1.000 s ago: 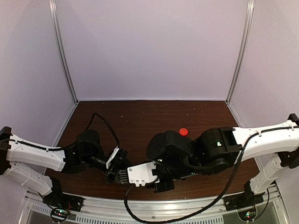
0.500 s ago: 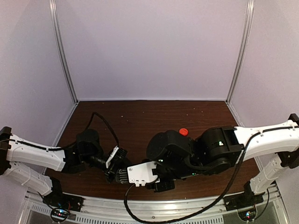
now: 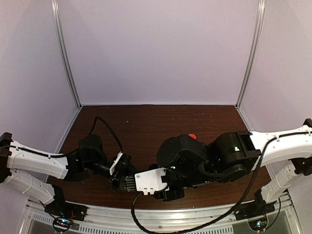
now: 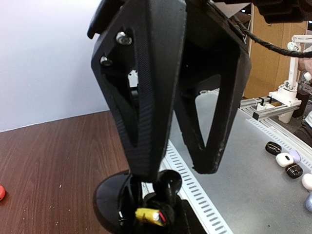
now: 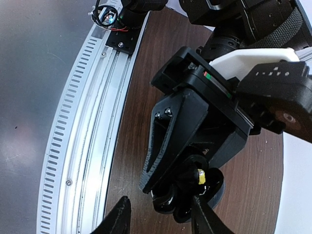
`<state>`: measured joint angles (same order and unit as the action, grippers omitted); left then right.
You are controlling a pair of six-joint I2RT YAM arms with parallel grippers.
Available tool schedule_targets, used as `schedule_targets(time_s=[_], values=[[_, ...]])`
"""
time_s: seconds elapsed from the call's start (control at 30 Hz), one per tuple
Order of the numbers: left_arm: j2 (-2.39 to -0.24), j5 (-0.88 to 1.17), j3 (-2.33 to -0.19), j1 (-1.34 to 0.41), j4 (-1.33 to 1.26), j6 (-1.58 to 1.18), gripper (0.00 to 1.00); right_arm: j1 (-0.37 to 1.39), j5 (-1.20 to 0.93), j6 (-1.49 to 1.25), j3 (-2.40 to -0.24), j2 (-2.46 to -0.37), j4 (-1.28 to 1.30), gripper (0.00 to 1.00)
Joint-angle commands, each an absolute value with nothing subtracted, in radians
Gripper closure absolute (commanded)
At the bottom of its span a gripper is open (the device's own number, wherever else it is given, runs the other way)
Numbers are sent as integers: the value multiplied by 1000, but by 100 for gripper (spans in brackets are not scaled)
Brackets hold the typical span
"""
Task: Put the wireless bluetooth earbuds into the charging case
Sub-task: Insert the right earbud into the right side groove of the charging case.
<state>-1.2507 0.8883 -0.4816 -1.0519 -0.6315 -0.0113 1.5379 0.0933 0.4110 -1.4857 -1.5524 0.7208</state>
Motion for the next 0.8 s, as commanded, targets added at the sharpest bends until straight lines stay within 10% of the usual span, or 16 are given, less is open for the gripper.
schedule_targets(time_s=[0.0,0.77], values=[[-1226,919,-470,-1041,-731,-38,91,1547,129,385,-1506,-1496,712,57],[-1137,792,-413,-1009,-917,-74,90,1543,187,254,-1301,-1328,375,83]])
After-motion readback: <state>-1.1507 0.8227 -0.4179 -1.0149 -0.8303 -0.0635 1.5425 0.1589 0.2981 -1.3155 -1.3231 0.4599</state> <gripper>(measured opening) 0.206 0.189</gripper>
